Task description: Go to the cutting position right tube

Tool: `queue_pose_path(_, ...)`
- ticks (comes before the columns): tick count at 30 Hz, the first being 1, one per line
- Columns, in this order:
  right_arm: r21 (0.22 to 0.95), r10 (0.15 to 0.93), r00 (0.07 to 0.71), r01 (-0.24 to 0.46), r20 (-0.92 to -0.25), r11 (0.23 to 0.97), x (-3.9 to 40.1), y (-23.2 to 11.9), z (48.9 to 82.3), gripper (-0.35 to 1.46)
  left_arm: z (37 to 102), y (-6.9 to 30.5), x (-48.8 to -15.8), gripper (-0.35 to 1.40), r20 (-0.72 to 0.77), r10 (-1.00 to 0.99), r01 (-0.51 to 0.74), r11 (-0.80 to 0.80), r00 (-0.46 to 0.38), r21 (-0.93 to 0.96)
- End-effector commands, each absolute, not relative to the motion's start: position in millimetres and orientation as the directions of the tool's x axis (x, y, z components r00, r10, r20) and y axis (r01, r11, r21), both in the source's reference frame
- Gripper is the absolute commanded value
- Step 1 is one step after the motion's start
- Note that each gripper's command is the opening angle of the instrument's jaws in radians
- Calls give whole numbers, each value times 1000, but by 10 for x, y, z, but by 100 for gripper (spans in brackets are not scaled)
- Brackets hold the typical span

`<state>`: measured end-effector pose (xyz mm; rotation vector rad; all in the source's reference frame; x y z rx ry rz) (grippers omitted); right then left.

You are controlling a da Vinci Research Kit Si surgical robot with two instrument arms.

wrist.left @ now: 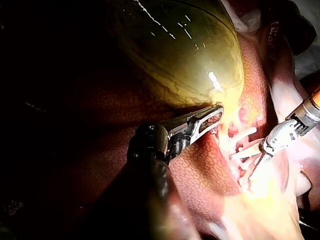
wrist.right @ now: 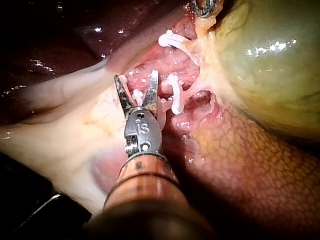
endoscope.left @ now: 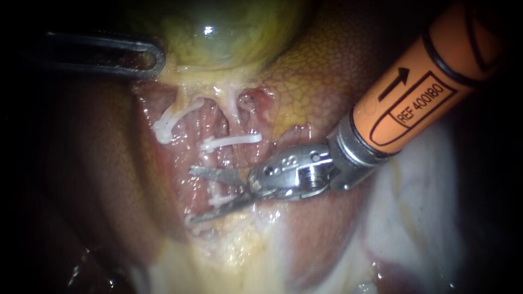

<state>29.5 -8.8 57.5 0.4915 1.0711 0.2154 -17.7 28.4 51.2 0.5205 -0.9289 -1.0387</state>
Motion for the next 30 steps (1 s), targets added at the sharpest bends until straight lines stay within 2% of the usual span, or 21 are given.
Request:
queue_pose_path(1, 484, 400, 471, 66, -786, 873, 295, -88, 575, 106, 512, 284, -177, -35, 398, -896, 496, 441, 196, 748)
queue_pose_path(7, 506, 421, 471, 63, -775, 860, 289, -88, 568, 108, 512, 284, -177, -35, 398, -896, 495, 441, 196, 748)
queue_pose_path(15, 578, 494, 472, 42, -730, 815, 262, -77, 539, 108, 512, 284, -177, -35, 398, -896, 495, 441, 196, 749)
queue_pose_path(22, 667, 585, 477, 4, -656, 745, 232, -64, 520, 93, 512, 284, -176, -35, 398, -896, 495, 441, 196, 749)
queue_pose_path(30, 703, 612, 513, -21, -603, 710, 214, -53, 526, 86, 512, 284, -176, -35, 398, -896, 495, 441, 196, 749)
